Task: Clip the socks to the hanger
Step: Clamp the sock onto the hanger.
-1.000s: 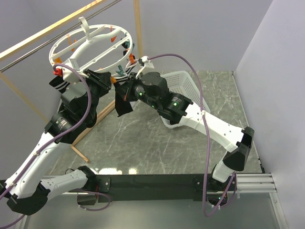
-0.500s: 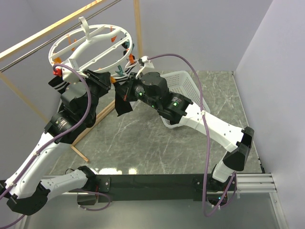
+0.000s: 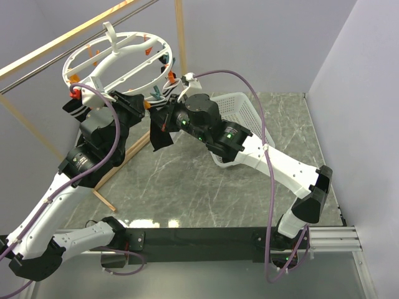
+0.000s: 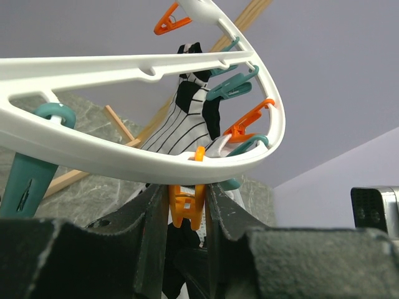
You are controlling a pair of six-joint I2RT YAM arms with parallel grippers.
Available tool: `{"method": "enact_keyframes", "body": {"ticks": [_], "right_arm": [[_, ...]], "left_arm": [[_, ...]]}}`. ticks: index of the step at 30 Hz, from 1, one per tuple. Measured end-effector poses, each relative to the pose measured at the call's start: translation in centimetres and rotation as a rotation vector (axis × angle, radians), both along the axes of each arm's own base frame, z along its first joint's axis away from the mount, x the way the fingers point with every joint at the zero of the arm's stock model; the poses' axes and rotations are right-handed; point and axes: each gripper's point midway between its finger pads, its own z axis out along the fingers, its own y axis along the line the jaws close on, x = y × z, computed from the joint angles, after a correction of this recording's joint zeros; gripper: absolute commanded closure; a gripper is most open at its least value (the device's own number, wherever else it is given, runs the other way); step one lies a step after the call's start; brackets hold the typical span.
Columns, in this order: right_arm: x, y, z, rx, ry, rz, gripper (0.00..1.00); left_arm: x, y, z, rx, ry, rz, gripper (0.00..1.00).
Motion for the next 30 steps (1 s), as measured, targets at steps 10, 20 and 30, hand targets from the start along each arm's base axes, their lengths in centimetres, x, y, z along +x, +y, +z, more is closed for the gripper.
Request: {"method": "enact_keyframes", "body": {"ticks": [10,20,30], "right_arm": [[0.0,0.1,0.3,0.009,-0.005,0.002,1.0],[-0.3,0.4,1.0,0.023,-0.028,0.014,1.0],[-0.3,0.4,1.2,0.024,-0.035,0.016,1.0]], "left_arm": [[0.0,0.0,0.0,0.002,0.0,0.001,0.89],[0.1,0.0,-0.5,0.009,0.009,0.001,0.89],[0.0,-0.2,-0.4,0.004,0.006,-0.011,0.89]]}}
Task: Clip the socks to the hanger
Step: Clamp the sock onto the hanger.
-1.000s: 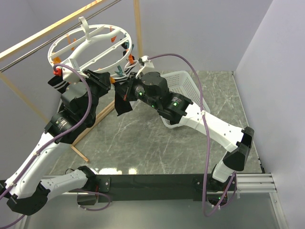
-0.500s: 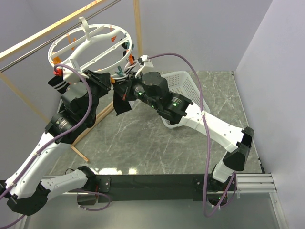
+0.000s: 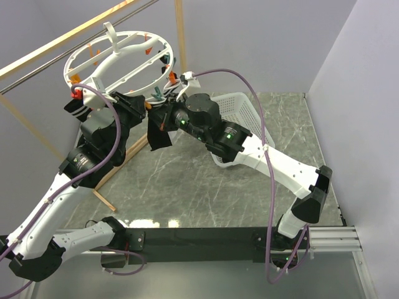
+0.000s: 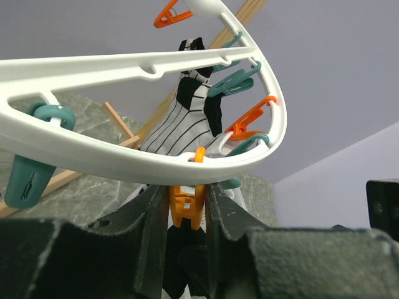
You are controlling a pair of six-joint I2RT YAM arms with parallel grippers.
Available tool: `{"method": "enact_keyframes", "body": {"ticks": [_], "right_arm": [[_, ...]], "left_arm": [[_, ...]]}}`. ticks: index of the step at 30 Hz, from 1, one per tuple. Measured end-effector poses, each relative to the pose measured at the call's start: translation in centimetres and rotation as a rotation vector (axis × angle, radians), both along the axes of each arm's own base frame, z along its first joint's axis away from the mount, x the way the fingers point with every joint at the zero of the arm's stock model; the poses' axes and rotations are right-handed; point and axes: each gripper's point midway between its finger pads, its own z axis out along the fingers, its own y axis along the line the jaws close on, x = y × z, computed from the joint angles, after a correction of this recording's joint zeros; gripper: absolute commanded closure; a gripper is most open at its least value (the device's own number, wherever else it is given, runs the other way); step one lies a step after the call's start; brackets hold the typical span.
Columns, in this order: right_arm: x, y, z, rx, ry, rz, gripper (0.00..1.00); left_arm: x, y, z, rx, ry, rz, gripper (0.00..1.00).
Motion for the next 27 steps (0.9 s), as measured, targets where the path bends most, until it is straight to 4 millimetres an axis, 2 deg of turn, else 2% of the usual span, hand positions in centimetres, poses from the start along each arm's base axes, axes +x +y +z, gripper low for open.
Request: {"method": "enact_keyframes", "body": {"ticks": [18,27], "right_arm": [[0.3,0.4,-0.6,-0.022,-0.008,0.003,1.0],[0.3,0.3,0.4,-0.011,-0.027,0.004,1.0]], "left_arm": [[-0.1,-0.4,0.0,-0.009,0.001,-0.022,0.89],[0.0,-0.4,0.0,-0.011,-0.003,-0.021,0.83]]}}
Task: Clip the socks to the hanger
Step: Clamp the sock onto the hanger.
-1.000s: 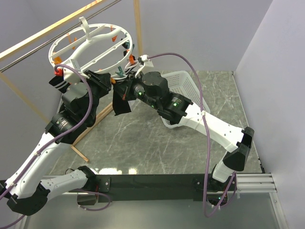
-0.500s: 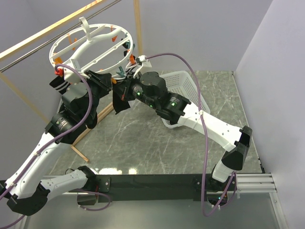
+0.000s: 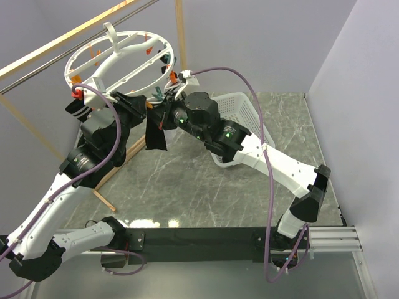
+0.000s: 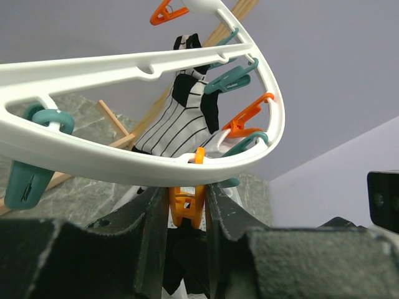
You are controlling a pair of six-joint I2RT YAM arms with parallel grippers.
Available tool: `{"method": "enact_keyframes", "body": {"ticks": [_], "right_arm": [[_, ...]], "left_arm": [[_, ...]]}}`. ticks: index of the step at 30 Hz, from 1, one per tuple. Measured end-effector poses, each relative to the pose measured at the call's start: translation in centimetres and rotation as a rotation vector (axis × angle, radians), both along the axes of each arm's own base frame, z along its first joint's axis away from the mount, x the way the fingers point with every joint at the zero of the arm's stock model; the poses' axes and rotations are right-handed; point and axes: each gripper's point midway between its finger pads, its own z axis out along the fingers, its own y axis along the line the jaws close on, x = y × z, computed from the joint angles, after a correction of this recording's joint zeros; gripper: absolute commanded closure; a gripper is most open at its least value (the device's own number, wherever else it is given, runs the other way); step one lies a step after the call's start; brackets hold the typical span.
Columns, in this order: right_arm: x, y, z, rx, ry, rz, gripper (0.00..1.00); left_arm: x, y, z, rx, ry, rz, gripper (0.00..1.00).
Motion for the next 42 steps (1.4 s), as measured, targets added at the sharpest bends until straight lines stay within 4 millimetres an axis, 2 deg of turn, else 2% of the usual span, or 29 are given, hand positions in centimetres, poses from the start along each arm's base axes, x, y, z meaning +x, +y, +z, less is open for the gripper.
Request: {"method": "enact_keyframes", "body": {"ticks": [4,5,7,8,11,13,22,24,25,26,28,30,31,34,38,42], "right_arm": [[0.0,0.0,-0.1,-0.003,0.003,0.001,1.0],[0.0,0.1,-0.1,-0.004,0.003,0.002,1.0],[0.0,0.2,-0.1,-0.004,0.003,0.003,1.0],[0.0,0.2,-0.1,-0.004,0.004,0.003,1.0],[0.0,0.2,-0.2,-0.006,0.004,0.003,1.0],[0.1,0.2,-0.2,-0.007,0.004,0.003,1.0],[0.2,0.3,-0.2,-0.016,0.01,0.0,0.99],[0.3,0.5,-0.4,-0.024,0.015,0.0,0.89],[0.3,0.6,-0.5,-0.028,0.02,0.0,0.75],[0.3,0.6,-0.6,-0.036,0.025,0.002,0.69],[0.1,0.5,-0.9,-0.054,0.033,0.009,0.58],[-0.1,0.3,-1.1,-0.071,0.042,0.015,0.52],[-0.2,0.2,-1.1,-0.08,0.045,0.017,0.45],[-0.3,-0.7,-1.9,-0.122,0.065,0.018,0.33],[0.1,-3.4,-2.4,-0.165,0.101,0.005,0.33],[0.9,-8.7,-2.6,-0.2,0.113,-0.08,0.29]], "left_arm": [[0.0,0.0,0.0,0.0,-0.001,0.0,0.77],[0.0,0.0,0.0,0.0,-0.001,0.0,0.7],[0.0,0.0,0.0,0.002,-0.001,0.001,0.64],[0.0,0.0,0.0,0.003,-0.001,0.001,0.56],[0.0,0.1,0.0,0.003,-0.002,0.004,0.41],[-0.1,0.2,0.1,0.0,-0.005,0.005,0.36],[-0.1,0.3,0.5,-0.009,-0.016,0.01,0.29],[-0.1,0.4,0.5,-0.009,-0.016,0.016,0.28],[-0.1,0.4,0.5,-0.009,-0.016,0.017,0.28],[-0.1,0.4,0.5,-0.009,-0.015,0.018,0.27],[-0.1,0.4,0.4,-0.009,-0.015,0.018,0.26],[-0.2,0.5,0.4,-0.008,-0.014,0.019,0.26],[-0.2,0.6,0.4,-0.005,-0.011,0.02,0.25],[-0.5,0.9,0.1,0.004,0.001,0.024,0.25],[-0.9,1.3,-0.1,0.028,0.03,0.012,0.26],[-1.7,2.4,-0.6,0.052,0.064,-0.003,0.25]]}}
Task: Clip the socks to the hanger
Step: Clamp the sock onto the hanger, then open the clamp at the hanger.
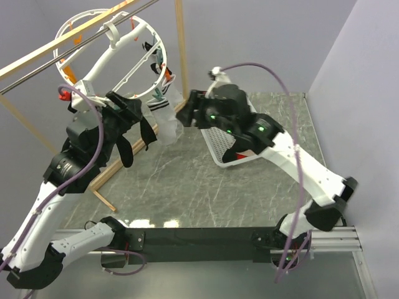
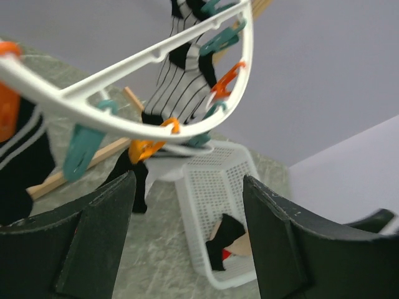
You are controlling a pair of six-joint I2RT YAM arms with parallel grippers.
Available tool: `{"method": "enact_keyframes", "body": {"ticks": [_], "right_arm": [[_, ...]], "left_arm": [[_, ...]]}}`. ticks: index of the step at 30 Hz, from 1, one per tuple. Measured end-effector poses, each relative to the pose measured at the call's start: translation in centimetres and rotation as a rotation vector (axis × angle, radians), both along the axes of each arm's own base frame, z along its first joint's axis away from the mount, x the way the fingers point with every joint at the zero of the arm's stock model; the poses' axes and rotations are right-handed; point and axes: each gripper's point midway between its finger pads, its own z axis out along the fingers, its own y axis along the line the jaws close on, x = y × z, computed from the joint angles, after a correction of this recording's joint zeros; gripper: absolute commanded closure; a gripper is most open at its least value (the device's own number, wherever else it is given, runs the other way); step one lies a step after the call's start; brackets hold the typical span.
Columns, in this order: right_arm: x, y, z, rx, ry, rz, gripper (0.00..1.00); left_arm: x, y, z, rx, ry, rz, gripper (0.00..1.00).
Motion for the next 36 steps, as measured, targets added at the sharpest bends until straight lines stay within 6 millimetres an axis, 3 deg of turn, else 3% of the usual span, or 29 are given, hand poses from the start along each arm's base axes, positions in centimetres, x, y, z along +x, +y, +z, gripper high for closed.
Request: {"method": "enact_keyframes", "body": {"ticks": [5,9,13,17,22,28,32,36], "right_arm": [[-0.3,-6.4,-1.5,-0.04,0.006,-0.097,0.29],[0.2,-9.8,-5.2,-0.086,0.046,-0.17,0.28],[0.0,-10.9,-9.3,-0.151,0.088,-0.184,0.28],[-0.1,-10.4,-10.6,-0.165,0.088,-0.147,0.3],[0.5,-8.1,-8.1,-0.087,0.02,-0.073,0.31],[3.7,-3.4,-1.0,0.096,-0.063,-0.033,0.32],[5.2,-0.6,2.6,0.226,-0.065,-0.003,0.32],[6.2,1.7,4.9,0.34,-0.038,0.026,0.33]], "left_arm": [[-1.6,1.8,-0.6,0.041,0.055,-0.004,0.24],[-2.4,2.6,-1.4,0.069,0.095,-0.015,0.25],[-2.0,2.7,-3.3,0.089,0.13,-0.046,0.25],[-1.1,2.5,-5.9,0.126,0.165,-0.091,0.26],[0.2,2.3,-6.4,0.171,0.132,-0.135,0.26],[1.4,2.6,-6.3,0.213,0.057,-0.177,0.28],[2.4,2.9,-5.4,0.213,0.003,-0.211,0.28],[2.8,2.1,-4.6,0.211,-0.055,-0.274,0.28]]}}
